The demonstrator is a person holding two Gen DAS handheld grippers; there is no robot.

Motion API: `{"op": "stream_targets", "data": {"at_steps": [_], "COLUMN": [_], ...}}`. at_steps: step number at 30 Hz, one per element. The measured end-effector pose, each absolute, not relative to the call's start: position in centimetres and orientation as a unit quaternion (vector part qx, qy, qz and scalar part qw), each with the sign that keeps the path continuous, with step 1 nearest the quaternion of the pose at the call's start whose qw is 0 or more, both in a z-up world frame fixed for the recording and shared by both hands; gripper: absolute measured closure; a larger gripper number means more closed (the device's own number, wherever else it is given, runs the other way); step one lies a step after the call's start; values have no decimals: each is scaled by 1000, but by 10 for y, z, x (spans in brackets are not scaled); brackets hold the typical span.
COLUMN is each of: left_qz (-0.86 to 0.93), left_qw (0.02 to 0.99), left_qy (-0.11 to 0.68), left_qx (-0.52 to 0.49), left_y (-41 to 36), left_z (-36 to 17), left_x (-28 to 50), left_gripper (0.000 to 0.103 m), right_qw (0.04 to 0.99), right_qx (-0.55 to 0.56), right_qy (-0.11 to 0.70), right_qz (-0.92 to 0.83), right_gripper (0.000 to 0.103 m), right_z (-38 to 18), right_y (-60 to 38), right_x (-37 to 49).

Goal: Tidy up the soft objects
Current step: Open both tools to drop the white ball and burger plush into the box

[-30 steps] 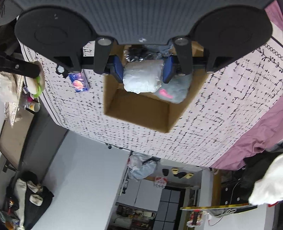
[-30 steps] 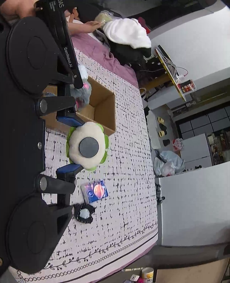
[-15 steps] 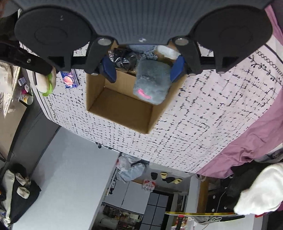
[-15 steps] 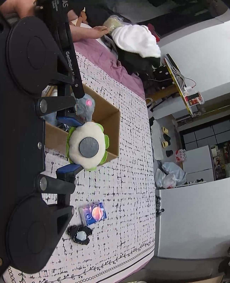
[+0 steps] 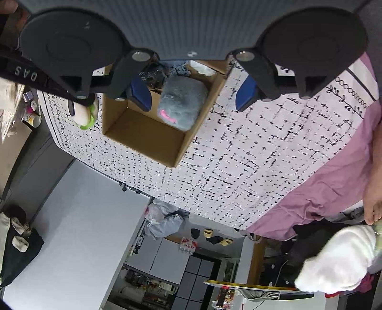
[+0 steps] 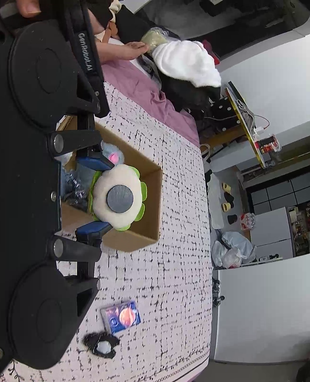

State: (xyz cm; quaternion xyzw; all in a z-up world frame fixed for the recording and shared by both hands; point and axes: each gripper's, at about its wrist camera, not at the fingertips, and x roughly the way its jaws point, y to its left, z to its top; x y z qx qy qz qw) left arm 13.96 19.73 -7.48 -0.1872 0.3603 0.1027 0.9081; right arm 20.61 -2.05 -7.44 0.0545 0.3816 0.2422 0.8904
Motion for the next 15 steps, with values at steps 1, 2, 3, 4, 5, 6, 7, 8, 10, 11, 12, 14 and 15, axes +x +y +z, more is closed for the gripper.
{"op": "stream_targets", "data": {"at_steps": [1,2,3,4,5,6,7,8,10,11,12,14,15], "left_qz": [102,102,104,107,109,110,111,112,116,116,116,114,113], "left_qw": [908,907,907,907,908,908,907,906,905,904,905,906,906], "left_qy": [361,362,361,361,360,359,360,361,364,366,367,368,368], "left_qx": [-188,-189,-189,-189,-188,-187,-188,-189,-189,-186,-183,-177,-175], "left_y": [199,201,203,204,206,207,208,209,209,208,207,204,201], "left_z": [-75,-75,-74,-74,-74,-74,-75,-75,-77,-78,-78,-78,-77], "left_x": [139,138,138,137,137,137,137,137,138,139,140,142,143], "left_gripper": [27,27,27,27,27,27,27,27,27,27,27,27,27], "right_qw": [890,889,889,889,888,888,888,886,885,885,885,884,884], "right_qx": [55,57,59,60,60,60,59,57,58,59,60,60,60], "right_qy": [381,381,381,380,380,378,377,380,383,383,384,389,389], "right_qz": [244,246,248,249,251,255,256,260,259,257,255,252,251], "right_gripper": [59,59,59,58,55,53,47,42,35,33,32,32,32], "right_z": [-74,-74,-74,-75,-75,-75,-76,-77,-79,-80,-81,-83,-84], "right_y": [-18,-16,-14,-13,-12,-11,-10,-10,-13,-15,-19,-26,-30], "right_x": [208,209,211,212,213,214,215,216,216,215,215,214,214]}}
